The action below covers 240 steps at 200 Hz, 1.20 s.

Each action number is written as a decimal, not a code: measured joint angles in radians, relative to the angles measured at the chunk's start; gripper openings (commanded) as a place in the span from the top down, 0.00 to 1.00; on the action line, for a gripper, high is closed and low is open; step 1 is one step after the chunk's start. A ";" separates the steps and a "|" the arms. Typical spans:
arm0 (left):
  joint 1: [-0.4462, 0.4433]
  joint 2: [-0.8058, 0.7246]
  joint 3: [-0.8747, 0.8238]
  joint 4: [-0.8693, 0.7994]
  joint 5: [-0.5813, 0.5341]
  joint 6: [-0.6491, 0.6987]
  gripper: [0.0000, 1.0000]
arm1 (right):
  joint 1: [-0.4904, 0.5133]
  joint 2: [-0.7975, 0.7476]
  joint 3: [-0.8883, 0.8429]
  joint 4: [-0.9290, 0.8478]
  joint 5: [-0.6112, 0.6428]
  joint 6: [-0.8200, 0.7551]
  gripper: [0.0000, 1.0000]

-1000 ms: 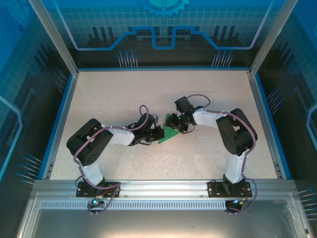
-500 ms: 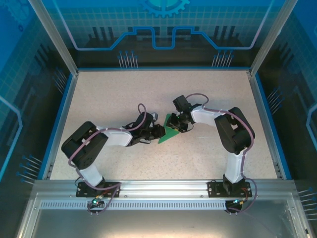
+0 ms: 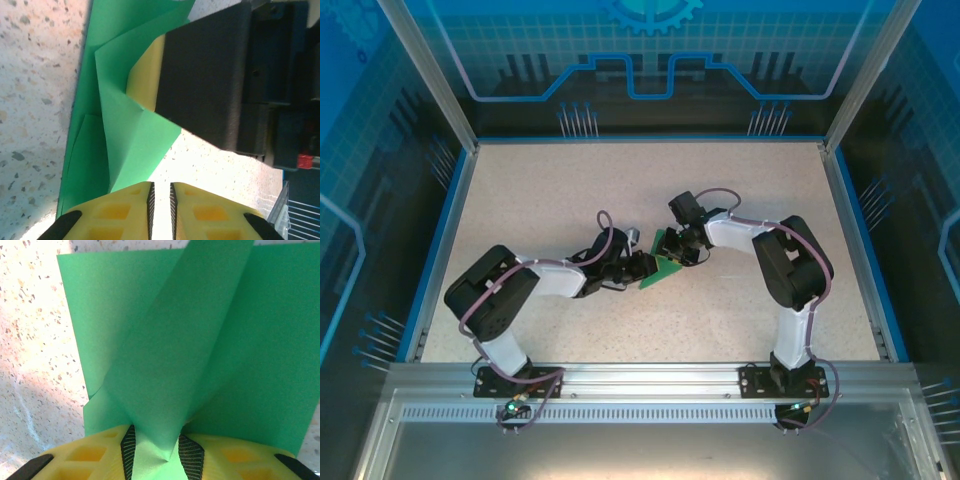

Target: Fold a paper plane with a square sheet of paper (pick it up from the middle)

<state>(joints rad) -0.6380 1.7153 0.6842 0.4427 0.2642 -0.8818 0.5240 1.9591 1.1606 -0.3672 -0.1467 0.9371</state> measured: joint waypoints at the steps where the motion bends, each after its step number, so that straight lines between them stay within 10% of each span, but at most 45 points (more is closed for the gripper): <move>1: 0.000 0.001 0.000 0.000 0.002 0.000 0.78 | 0.000 0.000 0.000 0.000 0.000 0.000 0.61; 240: -0.039 -0.010 0.004 -0.135 -0.079 0.044 0.71 | 0.000 0.001 0.000 0.001 0.001 0.006 0.61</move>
<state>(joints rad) -0.6773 1.7050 0.6880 0.3077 0.1852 -0.8379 0.5243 1.9602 1.1606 -0.3664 -0.1459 0.9432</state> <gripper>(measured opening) 0.290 0.386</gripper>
